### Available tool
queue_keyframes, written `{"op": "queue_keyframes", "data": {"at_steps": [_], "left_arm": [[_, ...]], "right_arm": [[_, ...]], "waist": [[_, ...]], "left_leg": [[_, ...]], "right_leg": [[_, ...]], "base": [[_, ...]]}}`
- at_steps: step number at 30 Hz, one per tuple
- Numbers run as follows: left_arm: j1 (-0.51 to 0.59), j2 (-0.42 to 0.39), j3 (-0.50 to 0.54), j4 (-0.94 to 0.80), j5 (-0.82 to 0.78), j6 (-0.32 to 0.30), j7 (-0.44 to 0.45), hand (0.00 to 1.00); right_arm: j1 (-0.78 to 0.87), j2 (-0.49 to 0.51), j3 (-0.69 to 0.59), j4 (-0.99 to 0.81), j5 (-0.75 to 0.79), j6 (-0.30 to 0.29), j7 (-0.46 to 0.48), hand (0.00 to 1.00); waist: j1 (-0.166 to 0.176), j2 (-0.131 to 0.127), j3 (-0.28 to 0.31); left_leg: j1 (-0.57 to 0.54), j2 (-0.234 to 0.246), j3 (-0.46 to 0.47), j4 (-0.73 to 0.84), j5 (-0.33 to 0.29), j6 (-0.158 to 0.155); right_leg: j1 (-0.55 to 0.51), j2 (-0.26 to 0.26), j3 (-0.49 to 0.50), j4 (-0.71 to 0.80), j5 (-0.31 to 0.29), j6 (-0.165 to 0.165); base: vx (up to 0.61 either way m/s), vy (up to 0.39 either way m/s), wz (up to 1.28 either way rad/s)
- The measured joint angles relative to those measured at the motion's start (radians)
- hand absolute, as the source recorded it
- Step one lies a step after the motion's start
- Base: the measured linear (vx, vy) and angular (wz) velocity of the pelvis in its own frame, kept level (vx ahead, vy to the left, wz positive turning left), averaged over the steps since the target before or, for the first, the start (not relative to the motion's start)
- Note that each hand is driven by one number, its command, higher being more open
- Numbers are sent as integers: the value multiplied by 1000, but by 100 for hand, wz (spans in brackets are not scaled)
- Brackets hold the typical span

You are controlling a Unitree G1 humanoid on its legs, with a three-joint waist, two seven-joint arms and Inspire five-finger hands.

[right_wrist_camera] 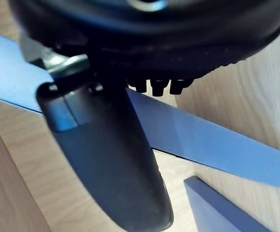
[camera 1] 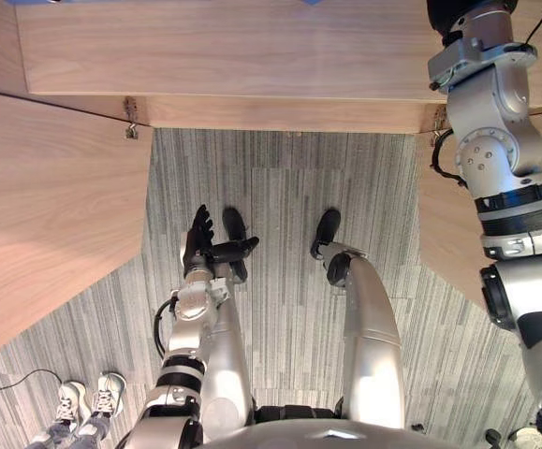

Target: Walk over to the cabinet, pick up the folder, carry it to the office cabinet, place the folder inside the office cabinet, then close the office cabinet door

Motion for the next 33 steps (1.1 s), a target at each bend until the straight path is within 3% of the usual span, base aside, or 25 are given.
{"op": "queue_keyframes", "data": {"at_steps": [10, 14, 28, 33], "left_arm": [[3, 1, -2, 2, 27, -22, -2, 100], [4, 3, -8, 3, 58, -27, -2, 100], [5, 16, -22, 5, 97, -37, -1, 100], [4, 16, -21, 0, 97, -41, 0, 100]], "right_arm": [[6, -151, 119, -2, -132, 6, 75, 100], [36, -207, 153, -3, -265, 10, 89, 100], [137, -242, 154, -2, -519, 12, 75, 100], [196, -243, 72, -30, -632, 12, 36, 100]], "waist": [[1, 0, 0], [3, 0, 0], [7, 0, 0], [13, 0, 0]], "left_leg": [[-9, 4, -2, 8, -4, 3], [-13, 4, -3, 10, -6, 5], [-22, 8, -3, 23, -10, 8], [-36, 9, -4, 34, -13, 11]], "right_leg": [[-4, 3, -3, -1, 0, 0], [-4, 3, -4, 2, 0, 1], [-11, 3, -3, 7, -1, 2], [-24, 3, -2, 9, 0, 3]], "base": [[24, 49, -1], [0, 0, 0], [9, 27, 0], [27, 59, -1]]}}
